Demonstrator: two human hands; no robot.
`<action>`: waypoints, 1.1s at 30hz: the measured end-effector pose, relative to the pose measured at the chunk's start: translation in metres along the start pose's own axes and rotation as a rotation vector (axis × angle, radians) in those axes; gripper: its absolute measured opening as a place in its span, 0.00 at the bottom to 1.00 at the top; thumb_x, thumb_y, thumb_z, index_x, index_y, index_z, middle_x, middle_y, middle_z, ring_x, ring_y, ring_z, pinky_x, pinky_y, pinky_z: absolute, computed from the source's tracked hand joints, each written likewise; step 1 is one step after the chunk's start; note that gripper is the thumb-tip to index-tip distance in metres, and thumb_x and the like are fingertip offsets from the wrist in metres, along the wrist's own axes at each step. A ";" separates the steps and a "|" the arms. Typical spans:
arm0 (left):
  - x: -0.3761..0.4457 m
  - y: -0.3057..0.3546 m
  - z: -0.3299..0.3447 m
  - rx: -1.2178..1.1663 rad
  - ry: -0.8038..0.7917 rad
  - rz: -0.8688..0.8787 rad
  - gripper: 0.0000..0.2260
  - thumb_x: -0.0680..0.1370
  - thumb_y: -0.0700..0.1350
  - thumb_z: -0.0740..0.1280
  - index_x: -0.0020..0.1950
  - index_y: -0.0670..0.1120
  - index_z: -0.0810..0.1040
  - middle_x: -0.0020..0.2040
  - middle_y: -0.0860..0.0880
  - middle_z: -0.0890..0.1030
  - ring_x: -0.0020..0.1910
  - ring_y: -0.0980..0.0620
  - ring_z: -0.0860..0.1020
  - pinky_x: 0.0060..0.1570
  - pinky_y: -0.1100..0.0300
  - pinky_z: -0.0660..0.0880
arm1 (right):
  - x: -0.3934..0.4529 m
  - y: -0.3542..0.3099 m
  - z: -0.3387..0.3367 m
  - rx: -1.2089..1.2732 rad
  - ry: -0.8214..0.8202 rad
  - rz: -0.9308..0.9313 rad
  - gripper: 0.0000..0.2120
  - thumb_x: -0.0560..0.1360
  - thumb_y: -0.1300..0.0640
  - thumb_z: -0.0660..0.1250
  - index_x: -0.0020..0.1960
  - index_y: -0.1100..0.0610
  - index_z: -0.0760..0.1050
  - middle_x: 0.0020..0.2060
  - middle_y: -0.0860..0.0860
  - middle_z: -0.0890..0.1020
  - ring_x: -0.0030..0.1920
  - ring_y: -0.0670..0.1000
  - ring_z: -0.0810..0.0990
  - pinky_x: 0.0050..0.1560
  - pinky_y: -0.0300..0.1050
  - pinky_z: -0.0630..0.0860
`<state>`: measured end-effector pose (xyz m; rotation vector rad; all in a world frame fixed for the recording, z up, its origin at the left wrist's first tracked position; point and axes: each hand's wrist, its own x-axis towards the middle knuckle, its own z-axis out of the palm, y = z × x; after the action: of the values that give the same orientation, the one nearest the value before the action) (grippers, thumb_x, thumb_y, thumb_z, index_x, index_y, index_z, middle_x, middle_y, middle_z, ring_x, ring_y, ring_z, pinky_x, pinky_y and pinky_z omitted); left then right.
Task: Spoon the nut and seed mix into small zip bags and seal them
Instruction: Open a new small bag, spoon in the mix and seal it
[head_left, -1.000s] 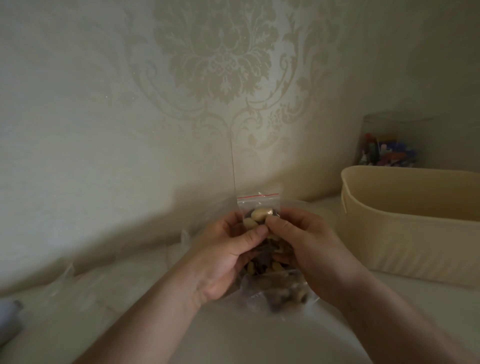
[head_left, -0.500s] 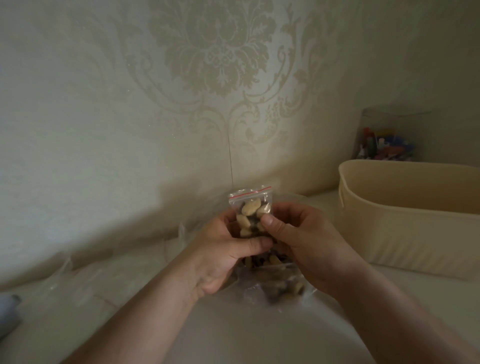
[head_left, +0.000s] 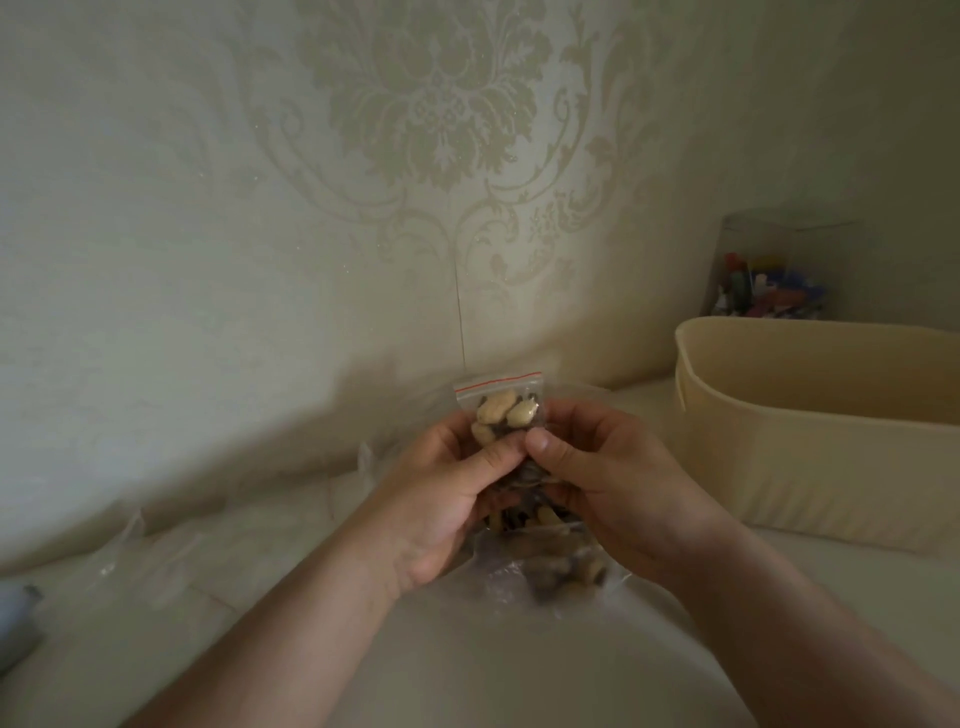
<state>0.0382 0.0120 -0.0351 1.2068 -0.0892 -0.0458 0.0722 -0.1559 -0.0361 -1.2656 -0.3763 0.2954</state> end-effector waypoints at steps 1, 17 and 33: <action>0.000 0.000 0.000 -0.004 0.005 0.003 0.18 0.75 0.43 0.73 0.65 0.41 0.82 0.57 0.38 0.84 0.56 0.41 0.84 0.54 0.49 0.84 | 0.000 0.001 0.000 0.005 -0.005 -0.001 0.18 0.77 0.60 0.70 0.65 0.65 0.79 0.58 0.67 0.84 0.62 0.72 0.81 0.68 0.74 0.72; -0.007 0.006 0.011 0.080 0.059 0.069 0.14 0.79 0.47 0.69 0.63 0.47 0.86 0.61 0.34 0.83 0.57 0.38 0.82 0.46 0.48 0.83 | -0.004 -0.003 0.009 -0.208 0.127 -0.122 0.05 0.81 0.58 0.71 0.54 0.54 0.85 0.47 0.58 0.87 0.47 0.59 0.88 0.50 0.58 0.85; 0.000 -0.001 0.007 0.094 0.176 0.064 0.06 0.79 0.37 0.69 0.51 0.43 0.86 0.46 0.37 0.84 0.43 0.44 0.81 0.41 0.57 0.80 | -0.003 -0.003 0.010 -0.089 0.139 -0.047 0.06 0.79 0.66 0.69 0.47 0.58 0.84 0.41 0.63 0.86 0.40 0.60 0.86 0.44 0.54 0.82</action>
<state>0.0376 0.0054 -0.0333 1.2964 0.0246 0.1216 0.0649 -0.1493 -0.0311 -1.3547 -0.3025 0.1504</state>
